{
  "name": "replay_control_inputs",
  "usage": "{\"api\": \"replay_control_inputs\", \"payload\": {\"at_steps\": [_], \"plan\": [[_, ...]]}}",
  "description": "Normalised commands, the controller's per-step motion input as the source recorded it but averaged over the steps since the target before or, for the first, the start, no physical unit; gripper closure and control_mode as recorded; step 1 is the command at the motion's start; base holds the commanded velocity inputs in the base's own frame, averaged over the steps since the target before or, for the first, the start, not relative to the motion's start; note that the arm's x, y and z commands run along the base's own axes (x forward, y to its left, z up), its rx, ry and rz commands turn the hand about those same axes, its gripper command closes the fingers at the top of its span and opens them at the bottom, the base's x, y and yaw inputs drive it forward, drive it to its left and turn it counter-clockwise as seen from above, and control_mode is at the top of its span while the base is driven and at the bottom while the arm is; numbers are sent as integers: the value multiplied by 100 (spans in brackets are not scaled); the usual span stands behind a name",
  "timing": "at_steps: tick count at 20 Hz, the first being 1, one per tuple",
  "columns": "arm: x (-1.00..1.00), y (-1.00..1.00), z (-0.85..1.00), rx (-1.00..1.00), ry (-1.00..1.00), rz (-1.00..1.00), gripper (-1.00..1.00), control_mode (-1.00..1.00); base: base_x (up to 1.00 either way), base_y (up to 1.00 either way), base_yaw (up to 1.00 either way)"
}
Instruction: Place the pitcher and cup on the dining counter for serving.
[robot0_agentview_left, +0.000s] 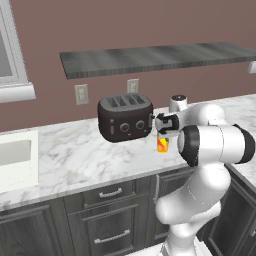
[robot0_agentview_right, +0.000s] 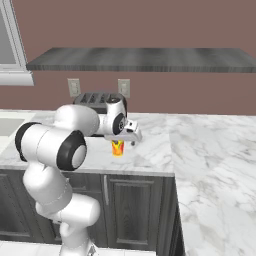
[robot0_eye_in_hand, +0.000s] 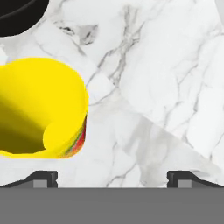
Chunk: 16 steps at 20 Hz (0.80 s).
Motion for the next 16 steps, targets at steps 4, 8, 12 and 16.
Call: {"api": "replay_control_inputs", "payload": {"at_steps": [4, 8, 12, 16], "plan": [[0, 0, -21, 3, 0, 0, -100, -100, 0, 0, 0], [-2, 0, -1, 5, 0, 0, -100, -100, 0, 0, 0], [-32, 0, 25, 0, -9, 0, -100, -100, 0, 0, 0], [-24, 0, 48, 0, -16, 0, -100, -100, 0, 0, 0]]}}
